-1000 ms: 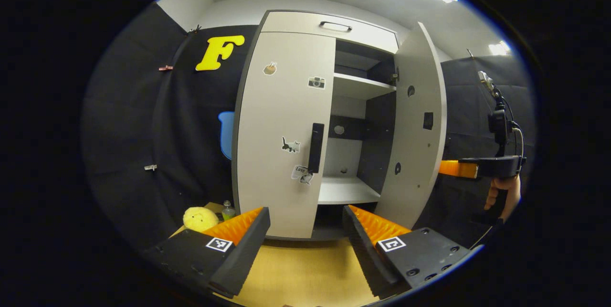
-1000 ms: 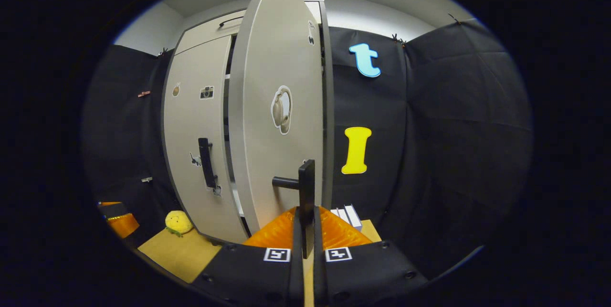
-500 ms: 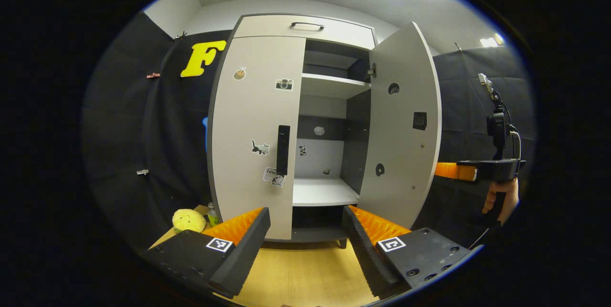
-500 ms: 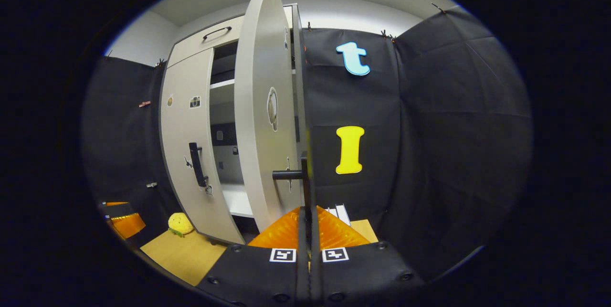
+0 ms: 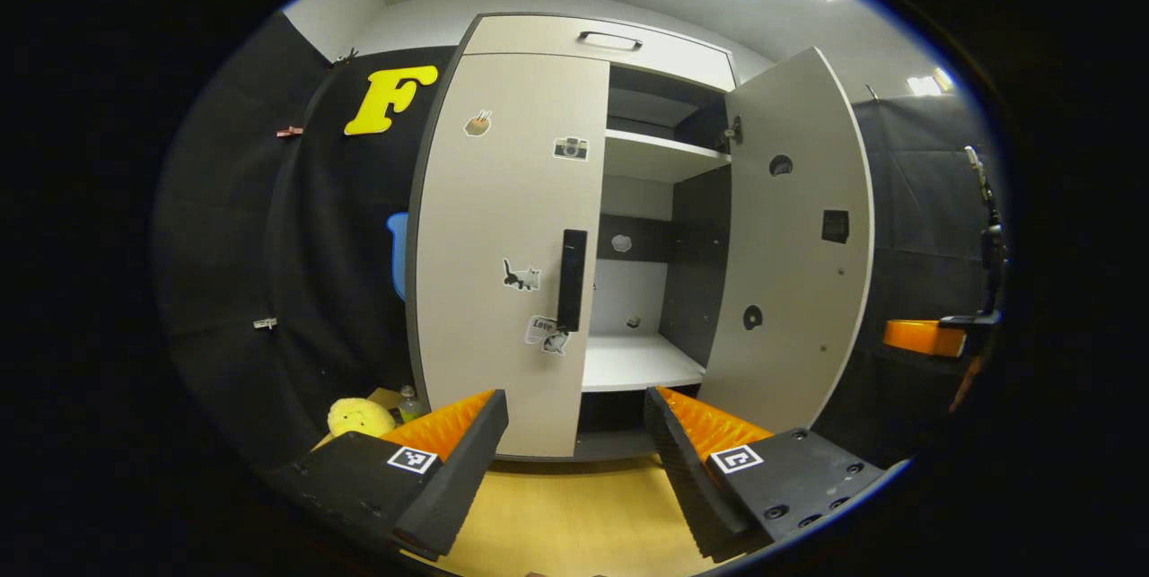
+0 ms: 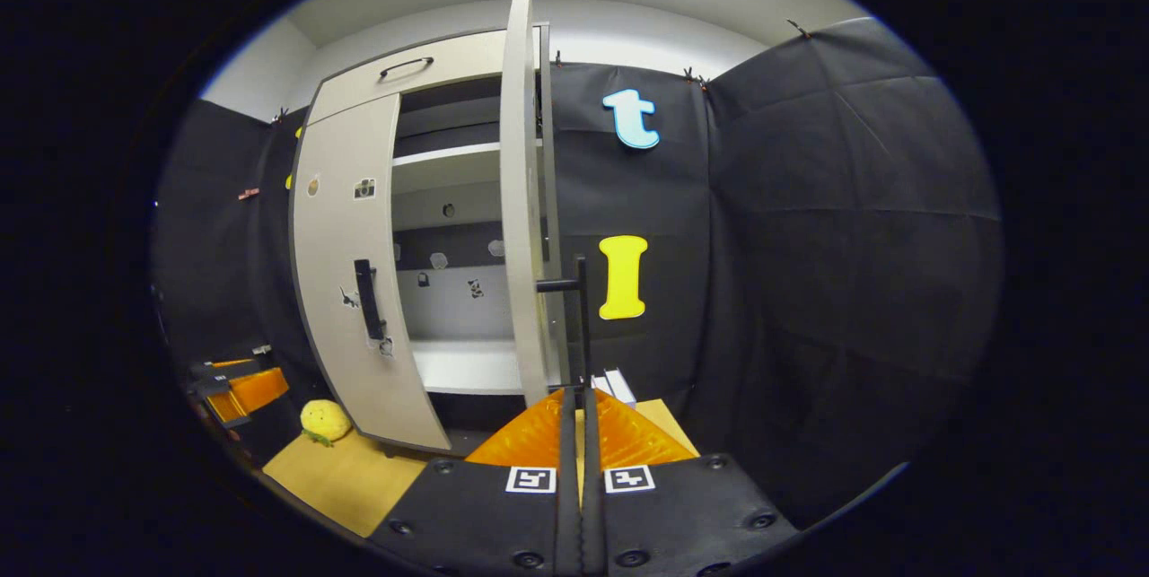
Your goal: Open the right door of the double-door shoe cabinet with the right hand, and open the left door with the left hand.
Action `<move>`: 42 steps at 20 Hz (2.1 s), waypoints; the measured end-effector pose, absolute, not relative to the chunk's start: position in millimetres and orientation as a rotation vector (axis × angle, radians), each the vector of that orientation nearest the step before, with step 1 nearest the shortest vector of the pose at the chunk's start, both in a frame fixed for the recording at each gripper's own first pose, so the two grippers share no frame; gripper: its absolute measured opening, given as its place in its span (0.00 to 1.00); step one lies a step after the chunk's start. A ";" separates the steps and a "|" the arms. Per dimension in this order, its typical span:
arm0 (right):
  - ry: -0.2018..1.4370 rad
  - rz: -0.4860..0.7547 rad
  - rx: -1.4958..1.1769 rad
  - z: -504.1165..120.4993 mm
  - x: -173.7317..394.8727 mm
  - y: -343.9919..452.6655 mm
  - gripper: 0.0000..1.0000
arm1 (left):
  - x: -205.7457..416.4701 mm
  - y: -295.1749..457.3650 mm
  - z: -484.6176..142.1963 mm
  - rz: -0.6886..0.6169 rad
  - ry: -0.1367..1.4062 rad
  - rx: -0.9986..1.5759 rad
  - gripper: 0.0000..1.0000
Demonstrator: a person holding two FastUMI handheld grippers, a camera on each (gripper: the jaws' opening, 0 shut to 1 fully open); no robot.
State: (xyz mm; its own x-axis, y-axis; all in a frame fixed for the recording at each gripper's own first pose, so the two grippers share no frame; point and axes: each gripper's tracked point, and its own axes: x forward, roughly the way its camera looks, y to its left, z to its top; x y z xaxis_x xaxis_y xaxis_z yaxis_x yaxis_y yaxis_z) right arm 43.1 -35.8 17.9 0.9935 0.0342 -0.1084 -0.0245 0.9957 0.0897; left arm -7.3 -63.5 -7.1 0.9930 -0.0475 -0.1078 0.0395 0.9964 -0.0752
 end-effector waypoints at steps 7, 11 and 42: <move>0.068 0.040 0.067 22.0 39.8 48.3 0.05 | 12.3 -20.9 -26.8 -0.101 0.131 -0.086 0.95; 0.103 0.055 0.061 5.2 61.7 89.6 0.12 | 23.8 -2.2 -20.9 -0.115 0.100 -0.054 0.94; 0.186 0.302 0.064 -93.5 107.2 101.2 0.99 | 234.5 -72.4 33.9 0.018 0.075 -0.020 0.69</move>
State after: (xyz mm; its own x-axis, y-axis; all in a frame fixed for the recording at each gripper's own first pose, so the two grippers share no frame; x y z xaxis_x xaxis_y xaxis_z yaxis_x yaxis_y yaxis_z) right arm 107.2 101.2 -93.5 0.9377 0.3017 -0.1726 -0.2899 0.9528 0.0902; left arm 234.5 -72.4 33.9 0.9970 0.0168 -0.0750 -0.0184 0.9996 -0.0198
